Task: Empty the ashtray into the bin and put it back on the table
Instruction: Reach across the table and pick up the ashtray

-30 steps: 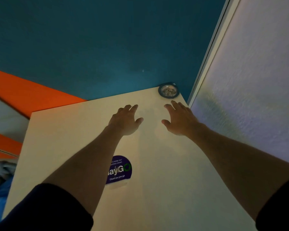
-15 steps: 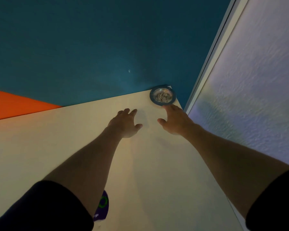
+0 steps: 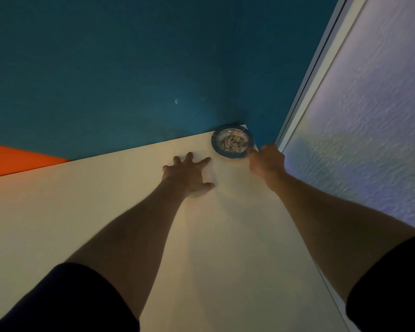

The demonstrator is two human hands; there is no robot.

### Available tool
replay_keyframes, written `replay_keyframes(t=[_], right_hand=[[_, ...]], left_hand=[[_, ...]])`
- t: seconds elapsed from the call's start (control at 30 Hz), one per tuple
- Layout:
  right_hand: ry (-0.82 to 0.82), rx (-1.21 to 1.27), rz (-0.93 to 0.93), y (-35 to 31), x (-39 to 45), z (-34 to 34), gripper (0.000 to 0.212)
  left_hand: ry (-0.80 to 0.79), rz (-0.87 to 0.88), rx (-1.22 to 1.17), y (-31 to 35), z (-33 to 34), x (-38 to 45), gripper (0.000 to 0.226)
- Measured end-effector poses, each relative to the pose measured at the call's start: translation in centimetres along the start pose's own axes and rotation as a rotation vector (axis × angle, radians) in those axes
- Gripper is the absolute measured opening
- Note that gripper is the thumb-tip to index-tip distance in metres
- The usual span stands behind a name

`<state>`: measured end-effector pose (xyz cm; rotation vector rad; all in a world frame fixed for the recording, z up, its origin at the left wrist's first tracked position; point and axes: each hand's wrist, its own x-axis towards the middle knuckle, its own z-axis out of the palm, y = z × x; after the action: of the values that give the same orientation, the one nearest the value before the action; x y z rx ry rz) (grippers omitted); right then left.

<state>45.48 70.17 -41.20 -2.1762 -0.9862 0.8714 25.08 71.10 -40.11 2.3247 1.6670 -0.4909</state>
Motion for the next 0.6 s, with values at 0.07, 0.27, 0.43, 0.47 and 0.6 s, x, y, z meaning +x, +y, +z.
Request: replay_keyframes(t=[0.07, 0.27, 0.43, 0.47, 0.6], right_hand=[[-0.010, 0.079, 0.060, 0.0, 0.9, 0.3, 0.039], [-0.074, 0.343, 0.190, -0.7, 1.9, 0.6, 0.031], [-0.074, 0.362, 0.194, -0.9, 1.7, 0.7, 0.020], [-0.073, 0.368, 0.198, -1.0, 1.7, 0.7, 0.014], [-0.071, 0.413, 0.219, -1.2, 1.6, 0.6, 0.011]], left_hand=[[0.006, -0.019, 0.008, 0.0, 0.1, 0.3, 0.083], [0.040, -0.009, 0.035, -0.1, 0.6, 0.4, 0.082], [0.036, -0.013, 0.033, 0.0, 0.6, 0.5, 0.082], [0.035, -0.015, 0.031, 0.1, 0.6, 0.5, 0.082], [0.035, -0.021, 0.026, 0.2, 0.7, 0.4, 0.082]])
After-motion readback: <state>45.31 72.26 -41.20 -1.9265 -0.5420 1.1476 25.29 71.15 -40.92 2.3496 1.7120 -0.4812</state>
